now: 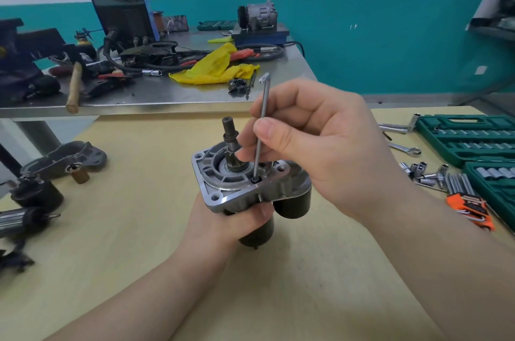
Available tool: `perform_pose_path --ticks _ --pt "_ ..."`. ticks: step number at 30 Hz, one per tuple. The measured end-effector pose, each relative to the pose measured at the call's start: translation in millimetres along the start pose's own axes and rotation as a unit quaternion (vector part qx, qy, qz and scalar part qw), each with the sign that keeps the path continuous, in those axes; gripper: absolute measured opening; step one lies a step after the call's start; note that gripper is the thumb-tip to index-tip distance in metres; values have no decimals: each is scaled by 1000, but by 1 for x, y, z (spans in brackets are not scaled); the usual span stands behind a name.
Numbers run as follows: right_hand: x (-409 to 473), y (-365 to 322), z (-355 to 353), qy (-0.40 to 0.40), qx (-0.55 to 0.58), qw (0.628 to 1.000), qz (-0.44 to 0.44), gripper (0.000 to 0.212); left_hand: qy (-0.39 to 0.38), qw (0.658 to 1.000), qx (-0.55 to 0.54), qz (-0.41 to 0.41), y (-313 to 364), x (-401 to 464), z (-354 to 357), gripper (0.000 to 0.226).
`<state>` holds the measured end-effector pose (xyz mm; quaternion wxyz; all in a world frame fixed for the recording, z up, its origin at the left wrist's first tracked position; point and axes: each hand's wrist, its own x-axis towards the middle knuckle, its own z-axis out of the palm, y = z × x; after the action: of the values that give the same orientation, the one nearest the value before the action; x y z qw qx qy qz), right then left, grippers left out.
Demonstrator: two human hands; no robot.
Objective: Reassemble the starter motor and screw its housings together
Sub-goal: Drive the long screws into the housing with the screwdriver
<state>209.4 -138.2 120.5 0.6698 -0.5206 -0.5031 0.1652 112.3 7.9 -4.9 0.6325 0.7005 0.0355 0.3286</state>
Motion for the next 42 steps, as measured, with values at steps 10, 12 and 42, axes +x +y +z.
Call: perform_pose_path --ticks 10,12,42 --pt "3 2 5 13 -80 996 -21 15 3 1000 -13 -24 -4 0 -1 59" --pt "4 3 7 31 -105 994 -29 21 3 1000 -4 -27 -6 1 -1 59" --pt "3 -12 0 -52 -253 966 -24 23 -24 999 -34 3 -8 2 -2 57"
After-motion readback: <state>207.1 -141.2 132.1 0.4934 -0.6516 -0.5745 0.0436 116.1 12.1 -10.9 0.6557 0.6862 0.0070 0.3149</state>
